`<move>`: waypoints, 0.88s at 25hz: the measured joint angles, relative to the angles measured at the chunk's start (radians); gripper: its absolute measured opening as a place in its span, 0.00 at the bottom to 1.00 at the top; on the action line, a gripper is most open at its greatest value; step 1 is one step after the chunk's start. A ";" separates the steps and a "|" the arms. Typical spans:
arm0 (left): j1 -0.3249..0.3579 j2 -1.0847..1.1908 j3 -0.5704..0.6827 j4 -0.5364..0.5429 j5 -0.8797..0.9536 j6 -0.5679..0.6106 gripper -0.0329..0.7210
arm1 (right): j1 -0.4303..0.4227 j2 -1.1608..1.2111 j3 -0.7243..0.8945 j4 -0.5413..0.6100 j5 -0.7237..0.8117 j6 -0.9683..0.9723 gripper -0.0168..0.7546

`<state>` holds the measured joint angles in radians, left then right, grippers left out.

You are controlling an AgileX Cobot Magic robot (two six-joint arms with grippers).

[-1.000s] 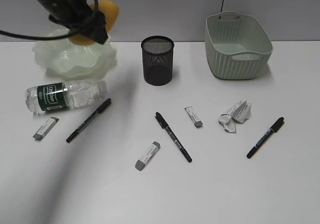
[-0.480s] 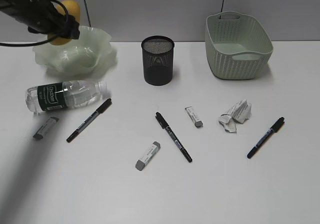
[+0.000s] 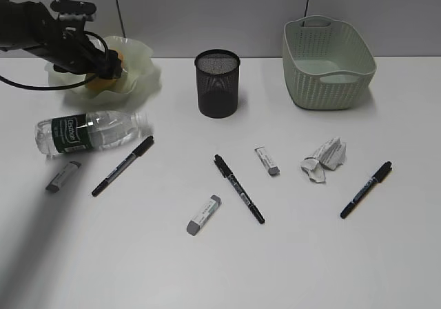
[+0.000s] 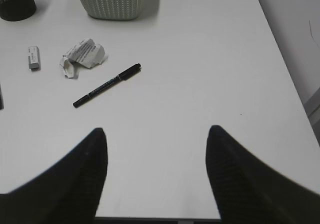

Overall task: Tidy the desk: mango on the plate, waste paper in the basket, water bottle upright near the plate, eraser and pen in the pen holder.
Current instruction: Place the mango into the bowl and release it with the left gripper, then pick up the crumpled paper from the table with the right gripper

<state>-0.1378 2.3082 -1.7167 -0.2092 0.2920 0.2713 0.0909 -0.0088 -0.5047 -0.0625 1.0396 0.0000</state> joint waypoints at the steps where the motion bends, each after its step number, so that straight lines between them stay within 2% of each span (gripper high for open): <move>1: 0.000 -0.001 0.000 -0.003 -0.002 0.000 0.92 | 0.000 0.000 0.000 0.000 0.000 0.000 0.67; 7: 0.000 -0.091 0.000 -0.015 0.055 -0.001 0.91 | 0.000 0.000 0.000 0.000 0.000 0.000 0.67; 10: 0.000 -0.194 0.000 -0.026 0.155 -0.001 0.89 | 0.000 0.000 0.000 0.000 0.000 0.000 0.67; 18: -0.001 -0.393 -0.001 -0.020 0.735 -0.002 0.82 | 0.000 0.000 0.000 0.000 0.000 0.000 0.67; 22: -0.001 -0.425 -0.001 -0.015 0.895 -0.050 0.81 | 0.000 0.000 0.000 0.000 0.000 0.000 0.67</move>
<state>-0.1386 1.8836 -1.7179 -0.2243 1.1874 0.2218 0.0909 -0.0088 -0.5047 -0.0625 1.0396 0.0000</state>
